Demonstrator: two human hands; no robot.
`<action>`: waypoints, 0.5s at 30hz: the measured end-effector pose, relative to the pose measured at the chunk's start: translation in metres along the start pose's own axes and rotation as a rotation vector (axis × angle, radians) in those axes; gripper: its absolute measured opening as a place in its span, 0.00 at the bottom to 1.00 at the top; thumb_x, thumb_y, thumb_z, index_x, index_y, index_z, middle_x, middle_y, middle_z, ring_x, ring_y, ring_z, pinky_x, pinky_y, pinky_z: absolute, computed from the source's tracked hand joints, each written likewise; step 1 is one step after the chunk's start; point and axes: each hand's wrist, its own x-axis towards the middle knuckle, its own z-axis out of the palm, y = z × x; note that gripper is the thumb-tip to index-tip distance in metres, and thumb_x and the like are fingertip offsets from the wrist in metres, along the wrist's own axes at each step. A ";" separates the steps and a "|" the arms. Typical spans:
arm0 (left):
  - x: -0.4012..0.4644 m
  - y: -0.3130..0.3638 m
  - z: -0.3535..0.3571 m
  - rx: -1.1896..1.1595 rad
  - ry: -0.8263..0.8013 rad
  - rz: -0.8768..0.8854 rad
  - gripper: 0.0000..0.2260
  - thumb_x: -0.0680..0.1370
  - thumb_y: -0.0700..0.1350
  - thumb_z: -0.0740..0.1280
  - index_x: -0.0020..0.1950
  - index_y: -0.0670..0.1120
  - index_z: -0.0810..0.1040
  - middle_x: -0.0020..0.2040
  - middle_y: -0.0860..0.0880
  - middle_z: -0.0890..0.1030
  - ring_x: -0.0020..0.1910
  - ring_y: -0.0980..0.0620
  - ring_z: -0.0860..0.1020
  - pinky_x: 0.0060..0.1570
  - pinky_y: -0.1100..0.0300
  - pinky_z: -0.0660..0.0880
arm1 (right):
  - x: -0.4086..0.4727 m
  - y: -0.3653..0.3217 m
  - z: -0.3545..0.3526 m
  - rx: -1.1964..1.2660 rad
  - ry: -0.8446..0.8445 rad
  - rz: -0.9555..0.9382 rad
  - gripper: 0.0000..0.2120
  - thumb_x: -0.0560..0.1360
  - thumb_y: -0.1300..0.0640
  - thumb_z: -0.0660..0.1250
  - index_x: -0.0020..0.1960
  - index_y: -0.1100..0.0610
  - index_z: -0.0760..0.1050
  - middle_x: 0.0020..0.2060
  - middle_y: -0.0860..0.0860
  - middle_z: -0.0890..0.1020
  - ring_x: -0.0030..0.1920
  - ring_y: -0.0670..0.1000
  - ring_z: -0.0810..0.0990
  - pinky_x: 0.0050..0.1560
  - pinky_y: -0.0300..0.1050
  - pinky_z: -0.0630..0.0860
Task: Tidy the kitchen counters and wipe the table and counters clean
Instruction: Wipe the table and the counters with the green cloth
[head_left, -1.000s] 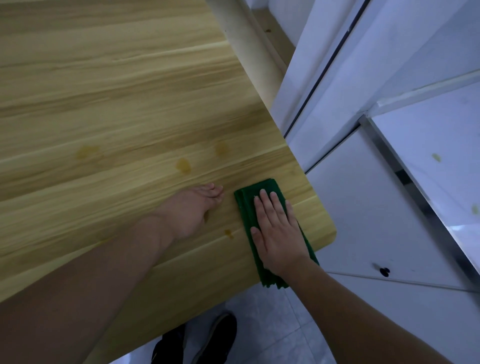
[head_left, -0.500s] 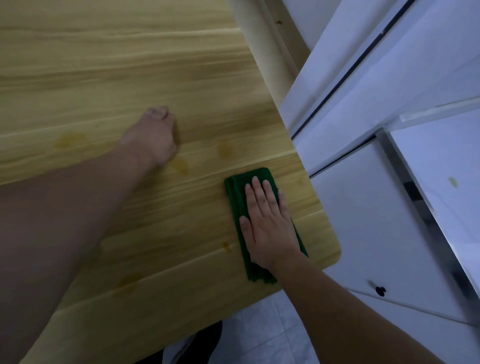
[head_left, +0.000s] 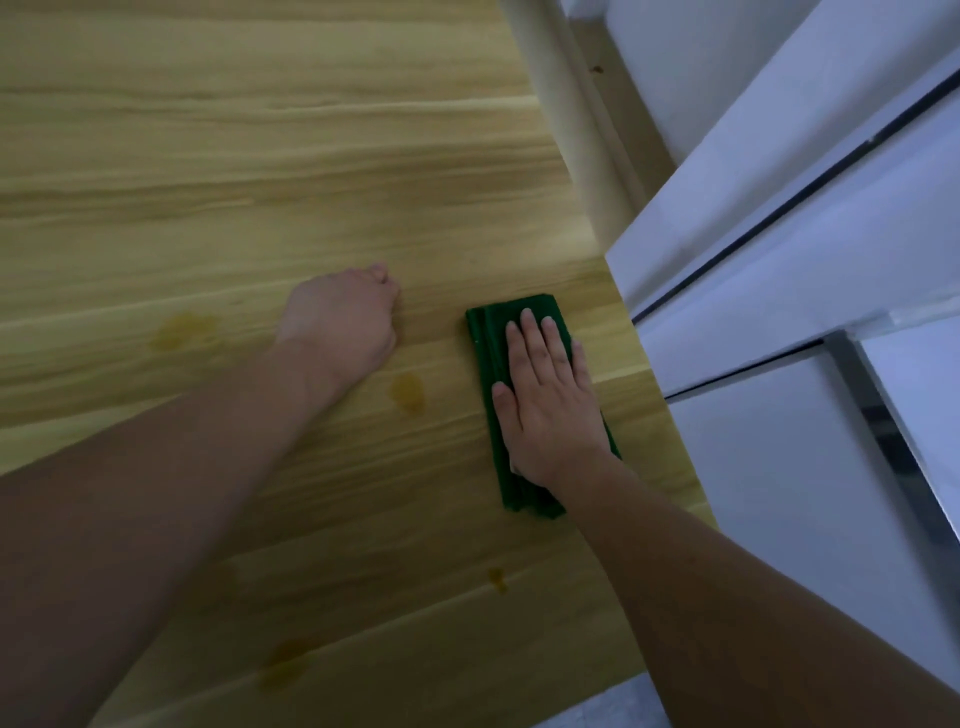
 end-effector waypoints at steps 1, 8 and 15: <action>0.001 -0.002 0.001 -0.001 0.003 0.006 0.23 0.79 0.42 0.57 0.74 0.46 0.65 0.76 0.50 0.62 0.72 0.49 0.66 0.64 0.52 0.70 | 0.010 -0.001 -0.002 0.000 0.001 0.001 0.30 0.79 0.44 0.34 0.77 0.57 0.35 0.77 0.51 0.37 0.76 0.50 0.33 0.76 0.54 0.37; 0.033 -0.031 -0.003 -0.001 0.196 0.149 0.22 0.76 0.47 0.49 0.62 0.38 0.74 0.62 0.38 0.74 0.61 0.38 0.71 0.61 0.48 0.68 | 0.045 0.001 -0.006 -0.001 0.008 0.017 0.30 0.79 0.44 0.34 0.77 0.56 0.34 0.77 0.51 0.36 0.76 0.50 0.33 0.76 0.53 0.37; 0.083 -0.059 0.018 -0.085 0.190 0.063 0.29 0.82 0.56 0.49 0.78 0.42 0.53 0.79 0.44 0.52 0.78 0.44 0.49 0.75 0.46 0.46 | 0.049 0.004 -0.007 0.101 0.023 0.017 0.29 0.79 0.44 0.32 0.78 0.52 0.37 0.77 0.47 0.38 0.75 0.46 0.33 0.76 0.51 0.35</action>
